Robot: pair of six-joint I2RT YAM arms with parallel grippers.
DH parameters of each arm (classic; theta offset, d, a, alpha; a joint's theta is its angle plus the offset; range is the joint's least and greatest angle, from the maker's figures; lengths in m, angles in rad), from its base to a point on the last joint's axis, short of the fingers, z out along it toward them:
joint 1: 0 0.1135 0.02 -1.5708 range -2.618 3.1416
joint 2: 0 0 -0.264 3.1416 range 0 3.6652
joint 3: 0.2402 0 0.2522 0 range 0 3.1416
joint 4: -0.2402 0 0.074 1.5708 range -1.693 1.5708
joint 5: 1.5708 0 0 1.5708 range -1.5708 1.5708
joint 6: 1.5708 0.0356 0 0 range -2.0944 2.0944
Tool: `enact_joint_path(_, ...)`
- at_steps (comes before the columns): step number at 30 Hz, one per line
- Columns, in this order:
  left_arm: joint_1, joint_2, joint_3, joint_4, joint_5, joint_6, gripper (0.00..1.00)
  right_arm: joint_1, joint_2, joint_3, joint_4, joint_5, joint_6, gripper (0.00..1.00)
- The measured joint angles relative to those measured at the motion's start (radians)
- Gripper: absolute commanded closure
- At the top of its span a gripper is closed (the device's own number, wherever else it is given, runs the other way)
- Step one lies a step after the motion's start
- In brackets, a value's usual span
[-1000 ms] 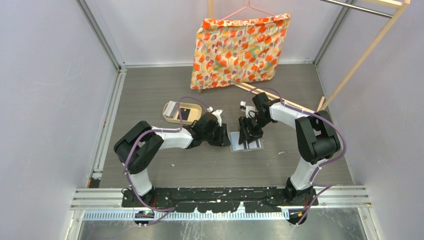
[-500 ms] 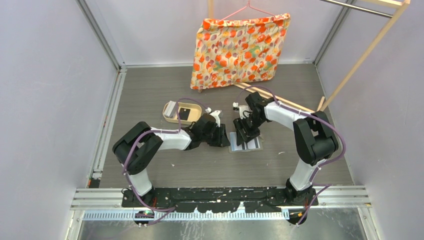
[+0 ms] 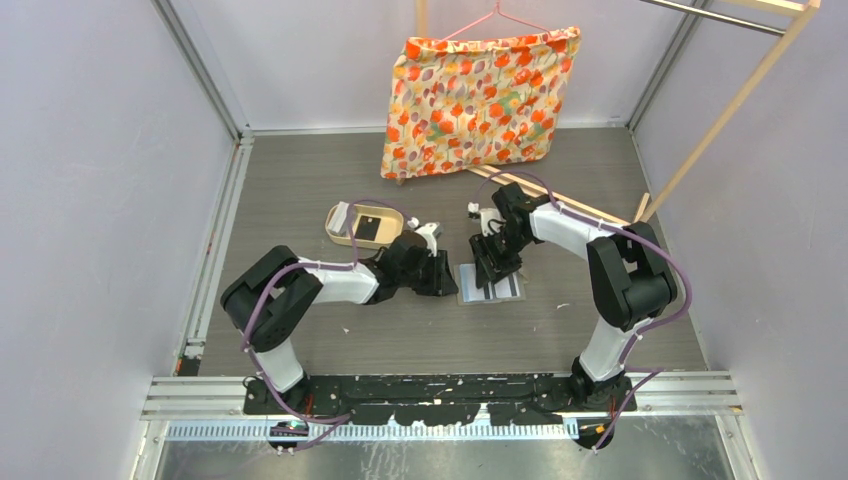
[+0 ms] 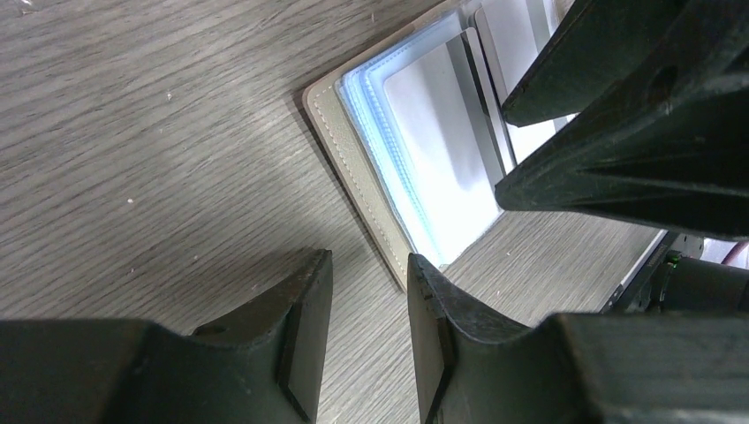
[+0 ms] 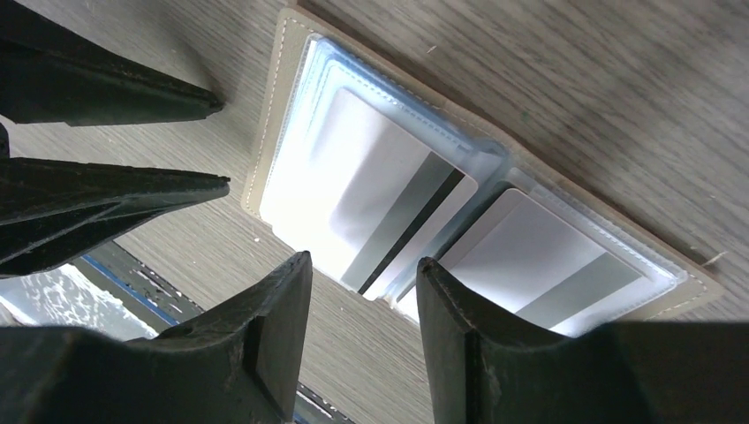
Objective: Put the credit cards into the card holder
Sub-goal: Insert the credit card into the card holder.
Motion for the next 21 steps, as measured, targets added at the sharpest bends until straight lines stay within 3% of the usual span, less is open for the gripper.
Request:
enact_joint_path(11,0.002,-0.005,-0.013,0.017,0.0,-0.001,0.61,-0.027,-0.002,0.0,0.022,0.023,0.031,0.93)
enact_joint_path(21,0.002,-0.005,-0.012,0.016,0.003,0.0,0.62,-0.035,-0.011,0.0,0.024,0.111,0.032,0.99)
